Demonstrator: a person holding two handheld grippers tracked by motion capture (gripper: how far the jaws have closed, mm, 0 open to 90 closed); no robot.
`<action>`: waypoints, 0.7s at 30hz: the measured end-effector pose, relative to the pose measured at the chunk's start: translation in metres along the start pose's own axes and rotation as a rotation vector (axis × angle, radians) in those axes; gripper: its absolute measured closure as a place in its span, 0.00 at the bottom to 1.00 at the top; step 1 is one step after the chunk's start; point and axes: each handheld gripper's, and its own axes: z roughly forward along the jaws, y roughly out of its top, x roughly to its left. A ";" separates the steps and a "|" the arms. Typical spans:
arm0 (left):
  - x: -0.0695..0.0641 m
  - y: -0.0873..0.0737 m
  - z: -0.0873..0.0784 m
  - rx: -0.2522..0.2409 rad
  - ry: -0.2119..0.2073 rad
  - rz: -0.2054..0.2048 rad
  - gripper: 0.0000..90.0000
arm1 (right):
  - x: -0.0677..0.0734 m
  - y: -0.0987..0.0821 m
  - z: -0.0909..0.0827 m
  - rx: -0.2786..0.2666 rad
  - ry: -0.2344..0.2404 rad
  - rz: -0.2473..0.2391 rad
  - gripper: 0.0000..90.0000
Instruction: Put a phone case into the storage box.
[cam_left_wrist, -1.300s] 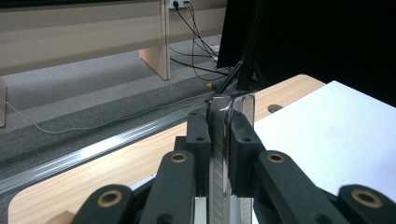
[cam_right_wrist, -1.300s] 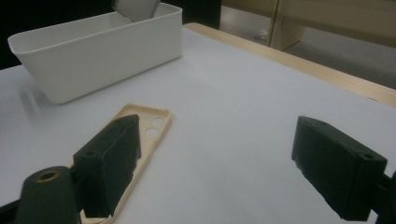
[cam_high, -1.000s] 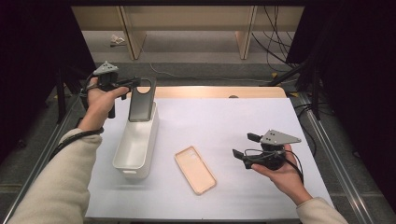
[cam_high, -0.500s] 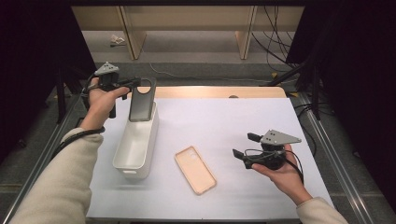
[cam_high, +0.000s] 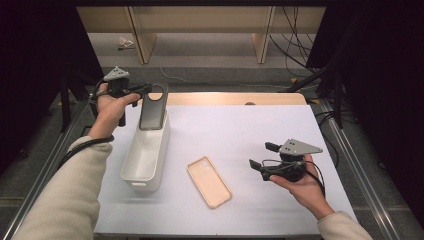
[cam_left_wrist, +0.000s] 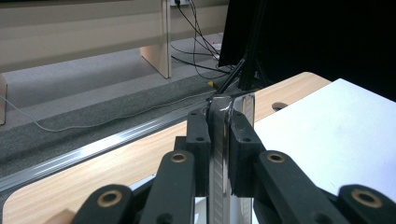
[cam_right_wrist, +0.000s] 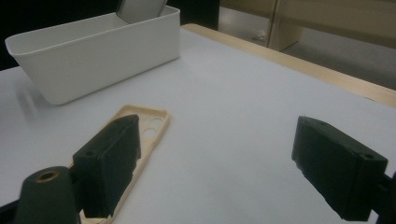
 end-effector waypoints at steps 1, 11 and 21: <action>0.000 0.000 0.000 0.001 0.001 0.000 0.89 | 0.000 0.000 0.000 0.000 0.000 0.000 0.18; 0.001 -0.003 0.003 0.008 0.007 -0.008 0.89 | 0.000 0.000 0.000 -0.001 0.001 -0.001 0.18; 0.004 -0.010 0.007 0.019 0.011 -0.015 0.89 | 0.000 0.000 0.000 0.001 0.001 -0.001 0.18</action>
